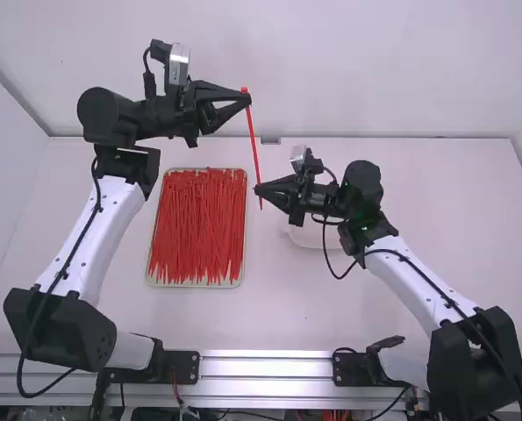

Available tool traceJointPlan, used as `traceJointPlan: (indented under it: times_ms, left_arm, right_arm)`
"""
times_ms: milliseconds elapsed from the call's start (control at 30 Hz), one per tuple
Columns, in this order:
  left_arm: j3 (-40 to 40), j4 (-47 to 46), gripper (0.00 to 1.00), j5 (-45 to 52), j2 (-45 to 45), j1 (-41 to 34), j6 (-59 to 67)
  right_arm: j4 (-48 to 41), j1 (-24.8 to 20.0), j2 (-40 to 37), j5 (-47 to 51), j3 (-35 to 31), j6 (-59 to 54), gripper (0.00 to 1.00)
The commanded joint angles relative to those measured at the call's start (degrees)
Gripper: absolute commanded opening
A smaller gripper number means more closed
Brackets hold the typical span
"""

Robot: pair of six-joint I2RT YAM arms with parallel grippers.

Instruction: Fasten the cable tie

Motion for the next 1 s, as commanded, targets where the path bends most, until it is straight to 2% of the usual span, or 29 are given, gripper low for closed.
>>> traceJointPlan:
  times_ms: [0,33,67,167,467,600,800,967]
  left_arm:
    - [1.3,0.3,0.15,-1.2,-0.5,-0.1,-0.3]
    - [1.3,0.5,0.31,-1.2,-0.5,-0.1,-0.1]
    - [1.3,0.5,0.52,-1.2,-0.5,-0.1,-0.1]
    - [1.3,-0.4,0.99,-1.2,-0.5,-0.1,1.5]
    - [1.3,-11.1,0.99,-3.6,-0.5,3.3,9.6]
    - [1.3,-17.5,0.99,-6.9,-0.5,4.0,13.3]
    - [1.3,-19.1,0.99,-7.3,-0.5,4.2,15.4]
    - [1.3,-21.0,0.99,-12.8,-0.5,4.4,15.3]
  right_arm:
    - [1.1,-0.1,0.1,-0.6,-0.1,0.2,0.00]
    - [1.8,-0.1,0.0,-0.6,-0.1,0.2,0.00]
    - [2.4,-0.1,0.0,-0.6,-0.1,0.2,0.00]
    - [2.5,-0.3,-0.3,-0.6,0.0,0.3,0.00]
    - [4.5,-5.4,-0.4,-0.5,0.0,7.4,0.00]
    - [0.9,-7.9,-0.4,2.9,1.4,8.8,0.00]
    - [-1.1,-9.7,-0.4,8.4,2.8,8.9,0.00]
    - [-1.5,-11.0,-0.4,11.6,3.7,9.3,0.00]
